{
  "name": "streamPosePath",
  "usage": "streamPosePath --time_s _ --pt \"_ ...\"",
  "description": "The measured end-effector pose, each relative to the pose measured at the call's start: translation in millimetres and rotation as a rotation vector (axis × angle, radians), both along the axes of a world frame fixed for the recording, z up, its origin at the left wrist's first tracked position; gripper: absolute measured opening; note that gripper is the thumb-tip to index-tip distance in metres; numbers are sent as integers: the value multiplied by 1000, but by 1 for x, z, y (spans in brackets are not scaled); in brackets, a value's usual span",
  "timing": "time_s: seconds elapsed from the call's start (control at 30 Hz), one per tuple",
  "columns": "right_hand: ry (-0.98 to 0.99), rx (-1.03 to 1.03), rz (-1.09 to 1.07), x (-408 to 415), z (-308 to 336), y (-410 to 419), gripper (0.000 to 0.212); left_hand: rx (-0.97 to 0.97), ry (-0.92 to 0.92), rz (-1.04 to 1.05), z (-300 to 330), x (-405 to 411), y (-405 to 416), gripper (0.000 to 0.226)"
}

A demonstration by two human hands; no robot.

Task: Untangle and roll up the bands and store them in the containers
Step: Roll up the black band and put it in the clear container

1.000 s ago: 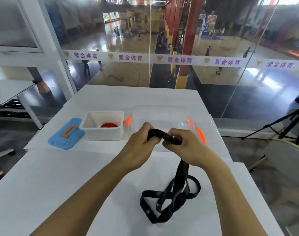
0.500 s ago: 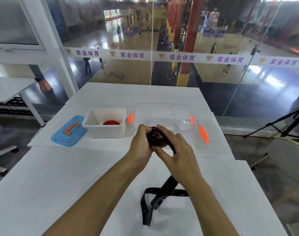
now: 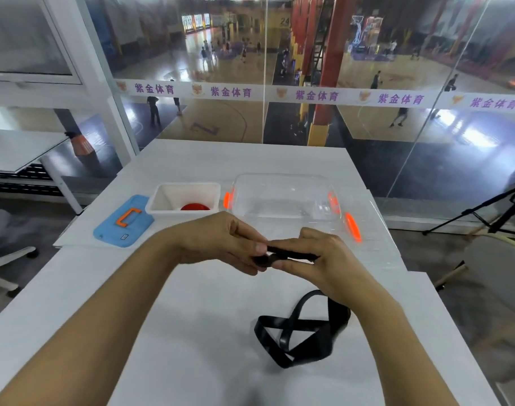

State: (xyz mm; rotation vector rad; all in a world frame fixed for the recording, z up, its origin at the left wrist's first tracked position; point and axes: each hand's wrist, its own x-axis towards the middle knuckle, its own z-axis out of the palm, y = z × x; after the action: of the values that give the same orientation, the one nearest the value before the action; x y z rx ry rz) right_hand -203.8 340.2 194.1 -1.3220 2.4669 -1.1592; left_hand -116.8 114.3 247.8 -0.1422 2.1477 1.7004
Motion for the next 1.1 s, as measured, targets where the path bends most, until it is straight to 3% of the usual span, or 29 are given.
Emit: streamPosePath --time_s 0.2,0.53,0.67,0.77,0.97,1.1 --pt "-11 24 41 7 4 2 40 -10 -9 -72 -3 3 2 27" --pt "-140 -45 -184 27 -16 -10 51 421 212 449 -43 9 33 24" --pt "-239 -99 -300 46 -34 -26 55 470 243 653 -54 4 49 25" --pt "-323 -130 -348 58 -42 -34 69 496 223 771 -62 4 67 22" --pt "-205 -22 -349 45 -45 -22 65 437 162 718 -67 5 72 25" --pt "-208 49 -137 24 -40 -2 61 421 36 496 -57 11 52 29"
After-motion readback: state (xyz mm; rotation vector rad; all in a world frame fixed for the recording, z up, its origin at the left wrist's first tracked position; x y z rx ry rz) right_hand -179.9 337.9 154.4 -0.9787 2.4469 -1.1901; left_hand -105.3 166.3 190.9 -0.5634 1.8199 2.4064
